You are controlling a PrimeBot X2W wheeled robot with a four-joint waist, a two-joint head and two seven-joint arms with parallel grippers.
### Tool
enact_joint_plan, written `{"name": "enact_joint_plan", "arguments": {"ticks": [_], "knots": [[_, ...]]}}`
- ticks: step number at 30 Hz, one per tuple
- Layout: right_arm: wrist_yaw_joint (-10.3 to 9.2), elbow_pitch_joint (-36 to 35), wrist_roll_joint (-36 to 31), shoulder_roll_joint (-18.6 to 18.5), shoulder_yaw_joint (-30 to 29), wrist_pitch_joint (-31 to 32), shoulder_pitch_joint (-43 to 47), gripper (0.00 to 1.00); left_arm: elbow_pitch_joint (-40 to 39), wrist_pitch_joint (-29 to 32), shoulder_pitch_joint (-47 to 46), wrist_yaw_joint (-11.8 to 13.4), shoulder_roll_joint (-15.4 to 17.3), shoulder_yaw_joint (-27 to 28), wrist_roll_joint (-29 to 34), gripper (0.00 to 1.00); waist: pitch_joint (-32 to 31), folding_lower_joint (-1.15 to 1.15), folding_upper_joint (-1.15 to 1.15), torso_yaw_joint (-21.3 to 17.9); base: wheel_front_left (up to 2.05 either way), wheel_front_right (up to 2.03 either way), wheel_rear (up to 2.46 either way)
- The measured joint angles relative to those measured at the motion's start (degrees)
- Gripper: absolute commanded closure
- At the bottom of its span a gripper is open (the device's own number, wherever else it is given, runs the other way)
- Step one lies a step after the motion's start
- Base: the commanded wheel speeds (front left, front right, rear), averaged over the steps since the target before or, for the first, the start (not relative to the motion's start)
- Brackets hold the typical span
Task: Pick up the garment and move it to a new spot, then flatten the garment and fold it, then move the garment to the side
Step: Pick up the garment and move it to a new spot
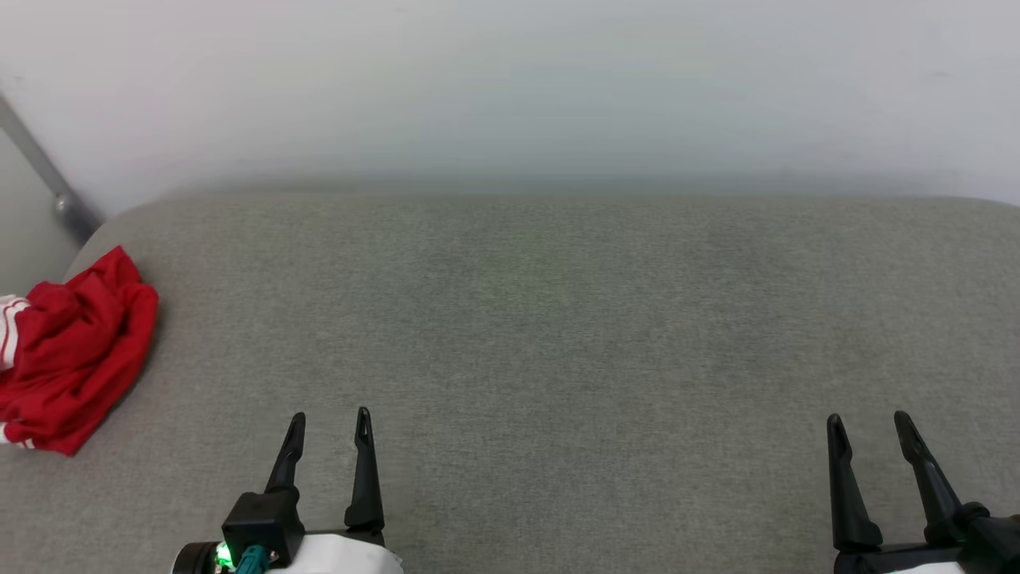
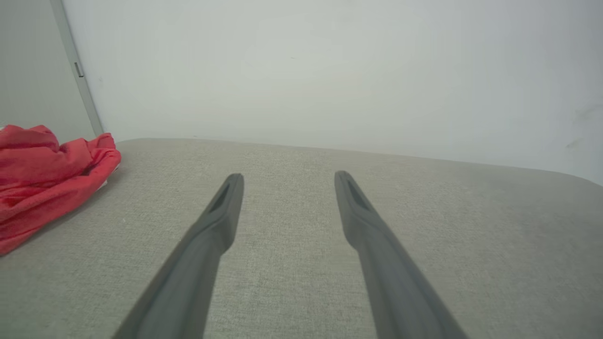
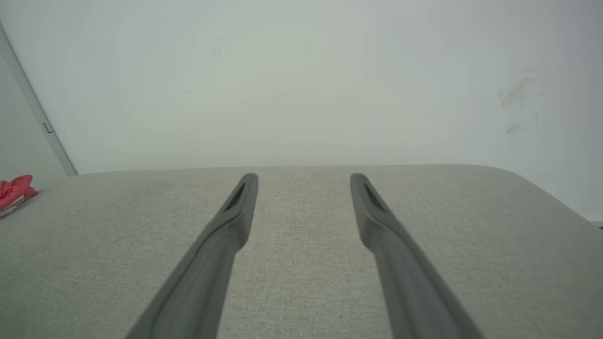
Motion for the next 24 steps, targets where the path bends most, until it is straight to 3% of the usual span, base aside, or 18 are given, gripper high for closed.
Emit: {"name": "enact_joint_plan", "arguments": {"ticks": [10,24], "knots": [[0.00,-0.49,0.08,-0.01,0.00,0.00,0.80,0.00,0.10,0.00,-0.03,0.73,0.01,0.97,0.43,0.00,0.06,0.00,0.00,5.51,0.00,0.00,0.00],[0.00,-1.00,-0.37,0.00,0.23,0.00,1.05,0.00,-0.01,0.00,-0.23,2.31,0.03,2.43,-0.01,0.00,0.76,0.00,0.00,17.21,0.00,0.00,0.00]]}}
